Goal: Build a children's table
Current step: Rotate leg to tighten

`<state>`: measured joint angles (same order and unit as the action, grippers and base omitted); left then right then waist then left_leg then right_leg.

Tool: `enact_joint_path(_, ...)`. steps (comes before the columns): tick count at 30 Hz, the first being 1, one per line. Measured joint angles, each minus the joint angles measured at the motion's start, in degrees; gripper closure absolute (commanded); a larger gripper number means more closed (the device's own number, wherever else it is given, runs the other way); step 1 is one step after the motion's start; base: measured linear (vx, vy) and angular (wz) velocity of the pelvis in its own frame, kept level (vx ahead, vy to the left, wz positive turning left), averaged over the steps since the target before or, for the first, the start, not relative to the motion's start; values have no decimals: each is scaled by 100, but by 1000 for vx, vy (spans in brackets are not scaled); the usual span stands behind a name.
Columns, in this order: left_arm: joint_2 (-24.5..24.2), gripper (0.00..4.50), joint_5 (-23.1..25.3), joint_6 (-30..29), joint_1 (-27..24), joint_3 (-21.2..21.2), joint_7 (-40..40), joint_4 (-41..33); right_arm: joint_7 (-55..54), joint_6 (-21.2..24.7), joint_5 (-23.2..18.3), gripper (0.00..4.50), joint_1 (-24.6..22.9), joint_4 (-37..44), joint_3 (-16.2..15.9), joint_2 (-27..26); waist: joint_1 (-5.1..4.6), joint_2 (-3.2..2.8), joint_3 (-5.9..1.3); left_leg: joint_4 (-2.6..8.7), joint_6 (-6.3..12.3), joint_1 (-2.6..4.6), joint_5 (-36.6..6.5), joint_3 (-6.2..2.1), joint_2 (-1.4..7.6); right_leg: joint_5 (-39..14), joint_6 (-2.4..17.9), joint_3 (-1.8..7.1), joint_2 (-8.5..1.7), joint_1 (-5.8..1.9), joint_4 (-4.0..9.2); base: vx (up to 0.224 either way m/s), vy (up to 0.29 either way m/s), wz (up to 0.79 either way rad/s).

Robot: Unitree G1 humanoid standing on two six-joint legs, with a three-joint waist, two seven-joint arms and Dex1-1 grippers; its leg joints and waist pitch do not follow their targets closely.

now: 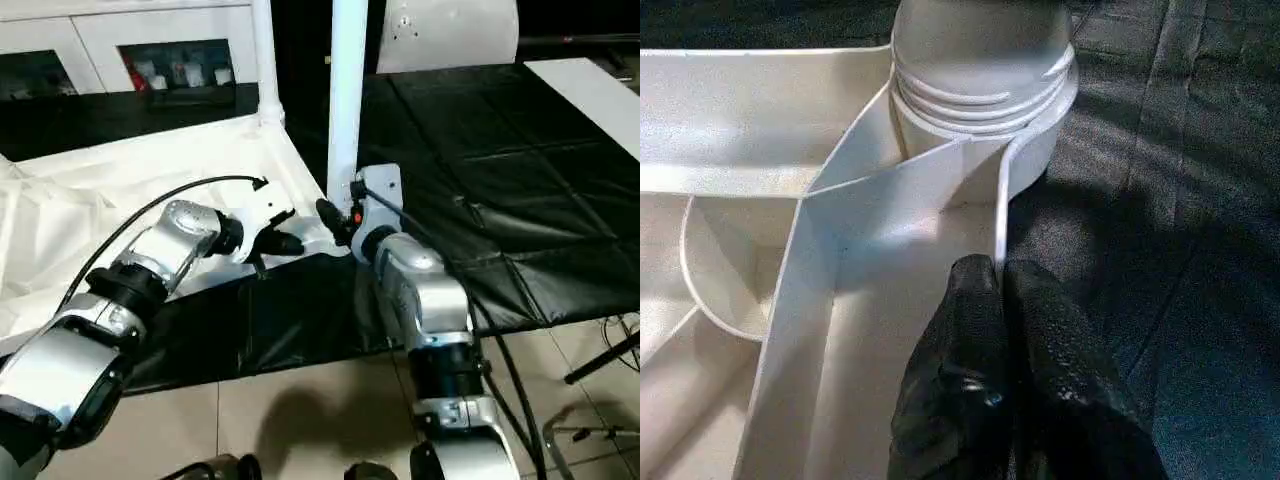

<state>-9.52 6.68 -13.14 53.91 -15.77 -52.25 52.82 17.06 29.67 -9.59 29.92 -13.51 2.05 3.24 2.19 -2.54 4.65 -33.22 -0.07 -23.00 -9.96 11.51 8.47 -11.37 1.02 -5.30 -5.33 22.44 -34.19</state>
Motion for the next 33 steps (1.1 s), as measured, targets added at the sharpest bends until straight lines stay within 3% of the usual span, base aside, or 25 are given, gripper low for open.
enact_joint_path(2,-36,450,9,105,-4,-48,-96,-2,142,-49,-71,114,-105,40,-1,92,0,0,0,0,1,-5,-1,0,-1,2,4,0,0,0,8,0,0,0)
enact_joint_path(8,-430,450,33,862,-215,-283,-1052,-257,1696,-106,-529,72,-762,643,-32,1158,102,-3,4,-8,55,-28,2,3,3,0,5,-6,0,21,5,0,0,0)
enact_joint_path(12,-643,450,11,1255,-334,-376,-1597,-331,2441,-116,-644,35,-838,821,-83,1606,136,-13,2,-36,55,-33,3,4,18,-3,9,-10,5,32,-29,0,0,0)
enact_joint_path(16,-1022,450,-114,1644,-493,-604,-2654,-526,3741,-23,-956,4,-1032,1120,-332,2499,293,-46,0,-59,52,-16,3,5,25,-2,9,-13,5,11,-44,0,0,0)
enact_joint_path(19,-1206,450,-134,1730,-543,-734,-3200,-667,4332,-13,-1108,4,-1041,1247,-497,2720,357,-48,-2,-87,21,2,-13,5,33,-3,9,-12,4,-9,-68,0,0,0)
enact_joint_path(23,-1243,450,-138,1905,-611,-895,-3585,-823,4861,-11,-1258,43,-1070,1266,-664,2762,441,-47,-3,-115,20,10,-13,7,38,-3,9,-12,2,-28,-76,0,0,0)
enact_joint_path(33,-1270,450,-147,1991,-614,-1003,-3758,-926,5420,17,-1455,129,-1057,1097,-887,2827,466,-44,-5,-123,21,7,-13,13,40,-2,9,-15,-3,-29,-84,0,0,0)
